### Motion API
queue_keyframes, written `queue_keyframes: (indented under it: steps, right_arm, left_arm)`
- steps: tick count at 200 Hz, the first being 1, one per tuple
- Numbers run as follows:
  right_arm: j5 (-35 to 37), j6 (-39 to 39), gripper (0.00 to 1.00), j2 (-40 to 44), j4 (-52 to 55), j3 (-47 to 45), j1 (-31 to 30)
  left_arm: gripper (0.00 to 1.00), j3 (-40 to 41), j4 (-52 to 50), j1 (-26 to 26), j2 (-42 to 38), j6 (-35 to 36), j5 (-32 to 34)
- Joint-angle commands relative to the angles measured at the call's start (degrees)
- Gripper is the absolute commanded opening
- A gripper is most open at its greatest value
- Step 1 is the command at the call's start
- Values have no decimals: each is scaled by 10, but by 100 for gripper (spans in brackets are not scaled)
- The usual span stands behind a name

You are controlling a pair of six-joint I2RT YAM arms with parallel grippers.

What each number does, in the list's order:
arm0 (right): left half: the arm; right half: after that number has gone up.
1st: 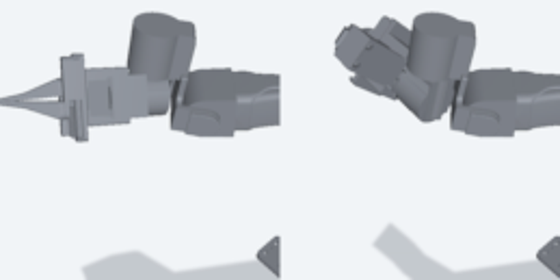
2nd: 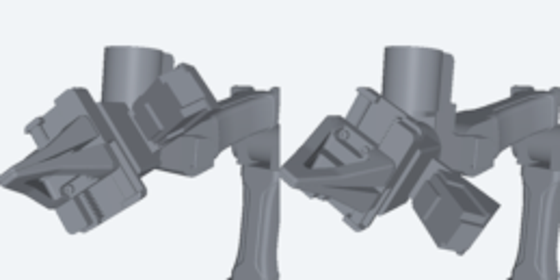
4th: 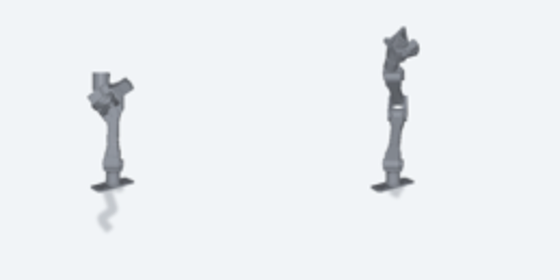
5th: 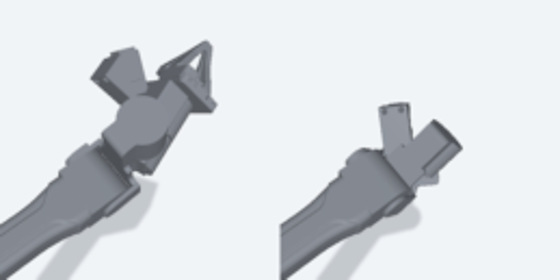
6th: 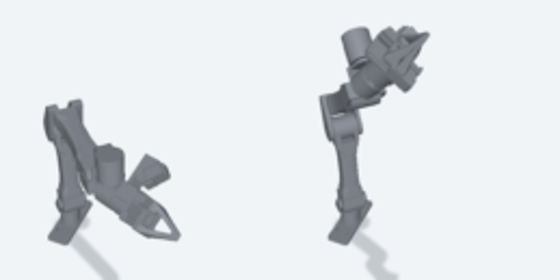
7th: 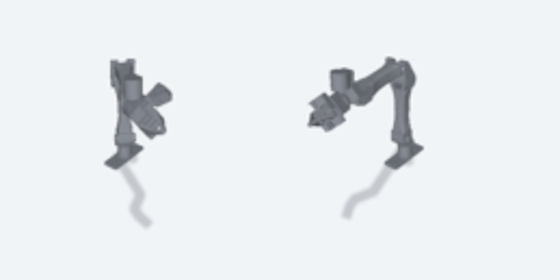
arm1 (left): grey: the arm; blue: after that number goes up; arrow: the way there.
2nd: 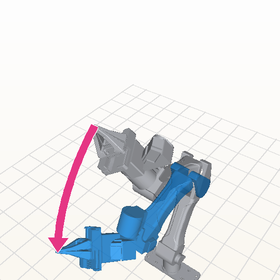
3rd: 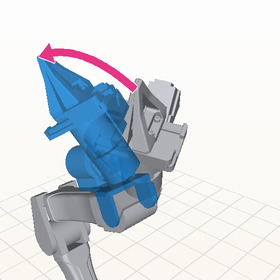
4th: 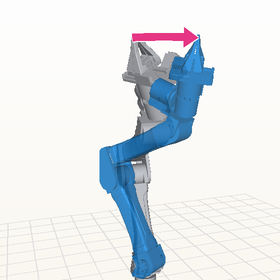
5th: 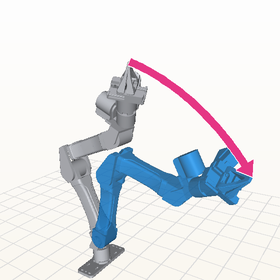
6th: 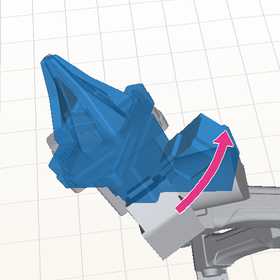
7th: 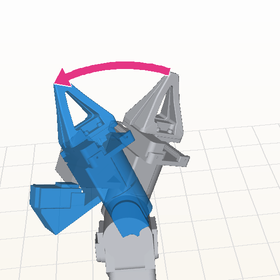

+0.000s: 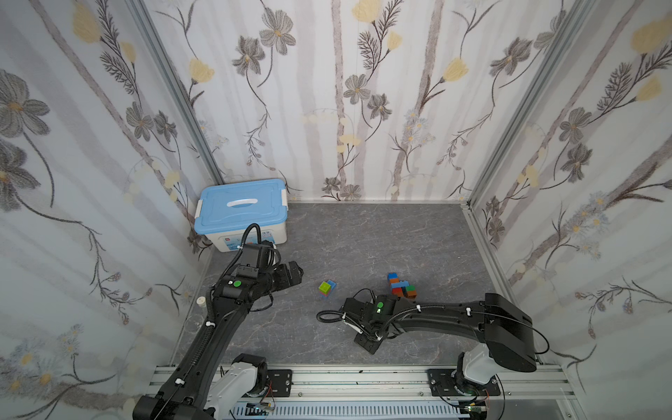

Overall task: Assemble the letter h with lego
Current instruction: Adjust the lego brick at the center of the board.

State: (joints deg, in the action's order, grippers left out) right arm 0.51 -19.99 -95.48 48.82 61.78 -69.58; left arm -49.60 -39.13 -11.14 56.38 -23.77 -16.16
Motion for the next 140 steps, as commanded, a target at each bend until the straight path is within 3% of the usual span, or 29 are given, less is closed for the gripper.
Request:
queue_keyframes:
  steps: [1, 76, 140]
  right_arm:
    - [24, -38, 24, -35, 61, 21, 6]
    - [39, 9, 29, -188, 13, 119, 48]
    - [53, 21, 41, -199, -6, 147, 62]
  left_arm:
    - [100, -4, 10, 2, -2, 11, -5]
    - [100, 2, 7, 3, -19, 12, 1]
    - [100, 3, 9, 3, -12, 12, 4]
